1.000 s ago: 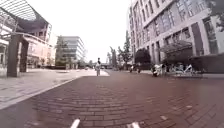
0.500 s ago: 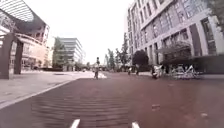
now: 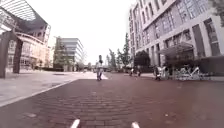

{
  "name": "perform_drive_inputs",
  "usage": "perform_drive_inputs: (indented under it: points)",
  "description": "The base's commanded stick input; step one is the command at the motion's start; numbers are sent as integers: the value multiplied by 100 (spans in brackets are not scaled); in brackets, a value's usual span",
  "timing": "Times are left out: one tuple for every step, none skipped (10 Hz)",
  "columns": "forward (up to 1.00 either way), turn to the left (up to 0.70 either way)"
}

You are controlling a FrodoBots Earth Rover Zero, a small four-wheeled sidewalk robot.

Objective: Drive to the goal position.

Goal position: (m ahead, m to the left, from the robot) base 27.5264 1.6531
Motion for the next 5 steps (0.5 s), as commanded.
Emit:
perform_drive_inputs:
  points:
    - [70, 0]
    - [70, 0]
    - [70, 0]
    - [70, 0]
    - [70, 0]
